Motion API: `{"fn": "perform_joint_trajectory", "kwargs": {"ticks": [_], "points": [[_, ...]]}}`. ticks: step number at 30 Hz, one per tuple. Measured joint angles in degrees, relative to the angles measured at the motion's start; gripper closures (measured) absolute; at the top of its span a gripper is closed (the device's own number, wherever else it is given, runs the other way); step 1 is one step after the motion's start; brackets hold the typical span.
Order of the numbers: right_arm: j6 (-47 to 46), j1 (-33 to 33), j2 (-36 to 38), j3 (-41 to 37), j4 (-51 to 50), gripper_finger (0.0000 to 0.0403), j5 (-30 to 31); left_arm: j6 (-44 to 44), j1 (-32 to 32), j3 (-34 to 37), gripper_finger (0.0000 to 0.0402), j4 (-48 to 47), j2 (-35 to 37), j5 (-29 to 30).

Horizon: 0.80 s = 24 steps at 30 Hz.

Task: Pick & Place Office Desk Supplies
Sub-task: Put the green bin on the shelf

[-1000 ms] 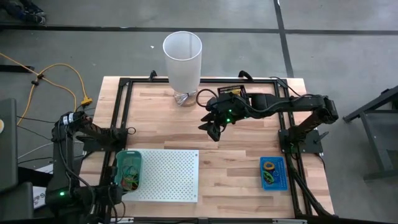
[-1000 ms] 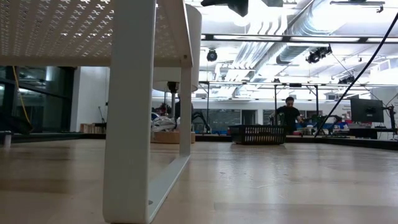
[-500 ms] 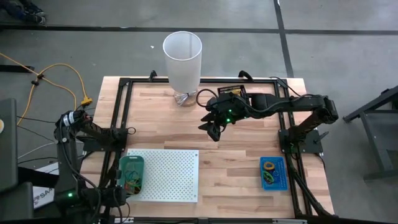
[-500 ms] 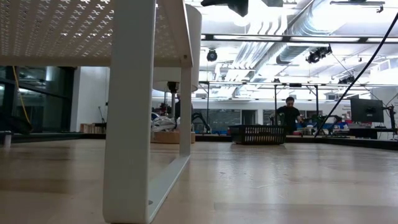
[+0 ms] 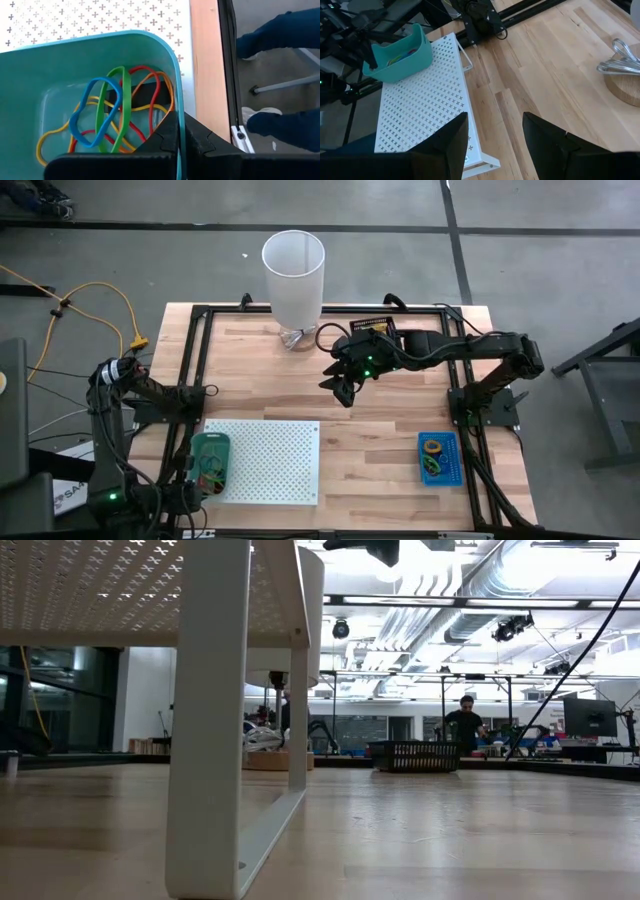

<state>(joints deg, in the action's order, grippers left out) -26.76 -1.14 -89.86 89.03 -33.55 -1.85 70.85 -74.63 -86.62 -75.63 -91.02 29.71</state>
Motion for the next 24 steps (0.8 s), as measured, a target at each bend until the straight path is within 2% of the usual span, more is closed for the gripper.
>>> {"fn": "perform_joint_trajectory", "kwargs": {"ticks": [10, 24], "points": [[-0.01, 0.00, 0.00, 0.00, -0.01, 0.0227, 0.00, -0.07, -0.18, 0.29, 0.0397, 0.03, 0.00, 0.02], [-0.01, 0.00, 0.00, 0.00, -0.01, 0.0227, 0.00, -0.52, -0.18, 0.29, 0.0335, -0.01, 0.00, 0.08]]}}
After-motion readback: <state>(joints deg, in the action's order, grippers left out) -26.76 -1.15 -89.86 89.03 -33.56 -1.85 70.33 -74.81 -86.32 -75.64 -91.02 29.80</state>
